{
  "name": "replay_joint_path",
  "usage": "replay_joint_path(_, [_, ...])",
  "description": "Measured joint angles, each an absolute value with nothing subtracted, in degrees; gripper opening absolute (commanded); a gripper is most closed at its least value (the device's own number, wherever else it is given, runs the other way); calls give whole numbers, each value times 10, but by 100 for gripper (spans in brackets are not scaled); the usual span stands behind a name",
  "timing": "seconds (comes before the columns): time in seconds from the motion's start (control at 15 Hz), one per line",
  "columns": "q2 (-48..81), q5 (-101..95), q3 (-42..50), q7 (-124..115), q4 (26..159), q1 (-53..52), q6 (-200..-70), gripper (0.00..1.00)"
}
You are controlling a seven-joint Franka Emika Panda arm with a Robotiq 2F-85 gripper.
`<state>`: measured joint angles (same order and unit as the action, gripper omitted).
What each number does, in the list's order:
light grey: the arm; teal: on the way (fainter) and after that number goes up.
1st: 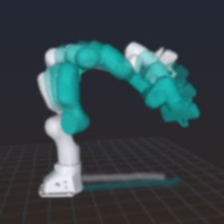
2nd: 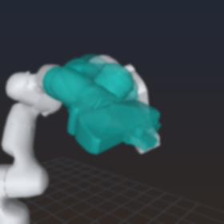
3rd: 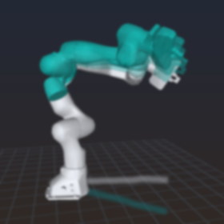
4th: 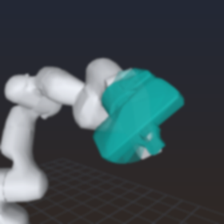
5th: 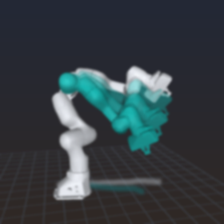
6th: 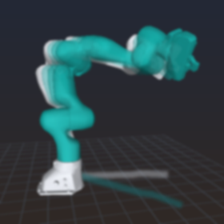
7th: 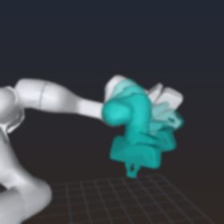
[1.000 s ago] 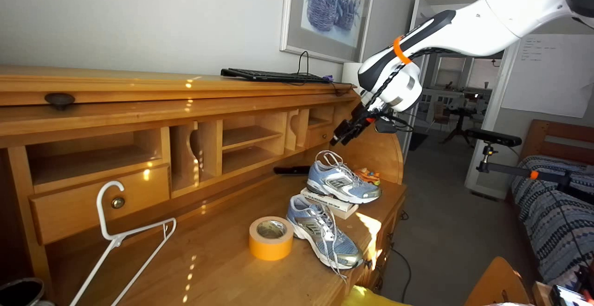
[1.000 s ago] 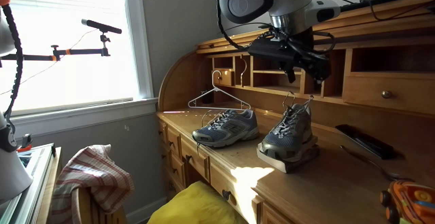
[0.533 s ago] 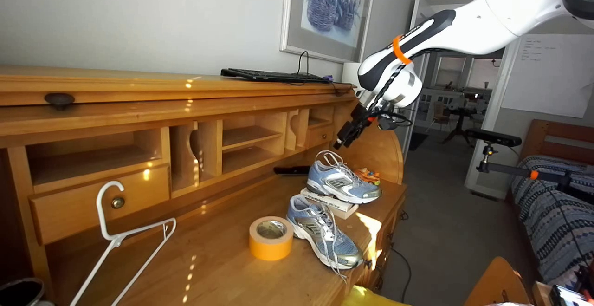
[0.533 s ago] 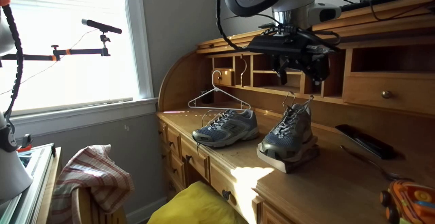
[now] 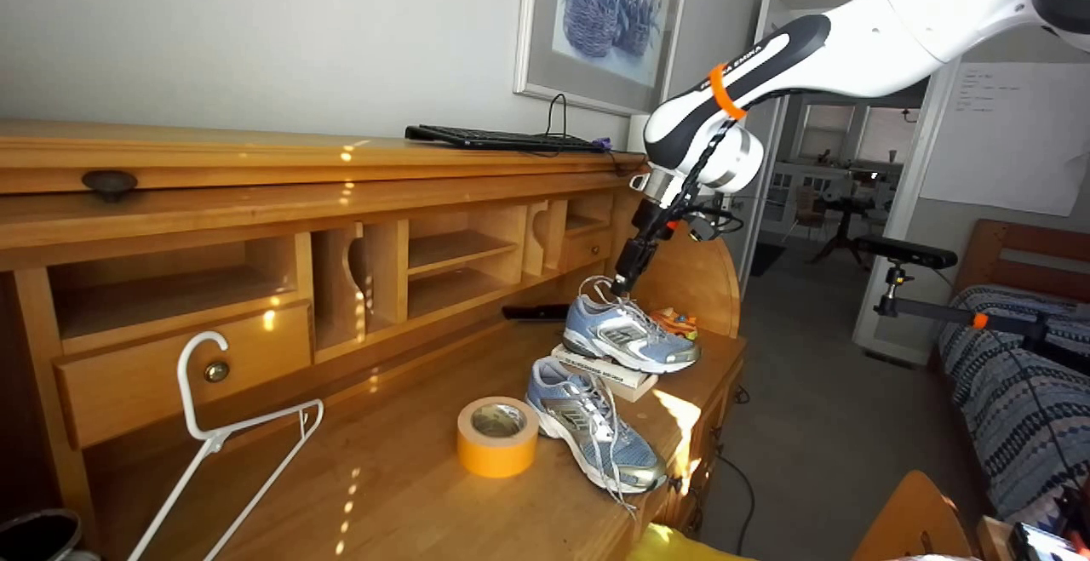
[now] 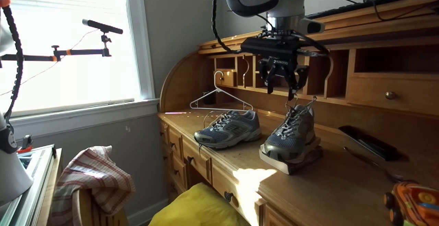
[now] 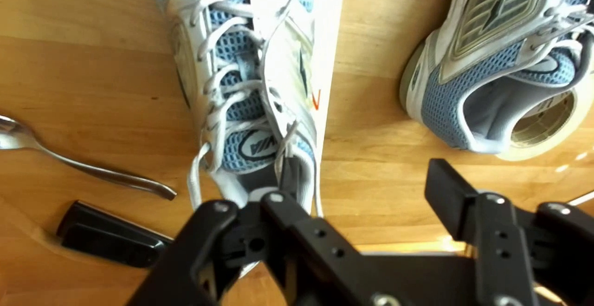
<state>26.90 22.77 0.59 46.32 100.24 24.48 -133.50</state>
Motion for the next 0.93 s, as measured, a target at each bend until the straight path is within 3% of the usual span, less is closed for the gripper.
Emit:
replay_joint_path(0.4, [273,188,27,427,1002,231,-1325,75])
replay_joint_path(0.53, [273,180,31,418,1002,231,-1325,73])
replay_joint_path(0.6, [273,174,33,414,1002,231,-1325,70])
replay_joint_path(0.67, [274,170,34,408,1002,230,-1325,53])
replay_joint_path(0.73, [275,167,35,404,1002,230,-1325,45])
replay_joint_path(0.8, [277,165,35,399,1001,230,-1325,45])
replay_joint_path(0.93, [282,163,35,393,996,230,-1325,29])
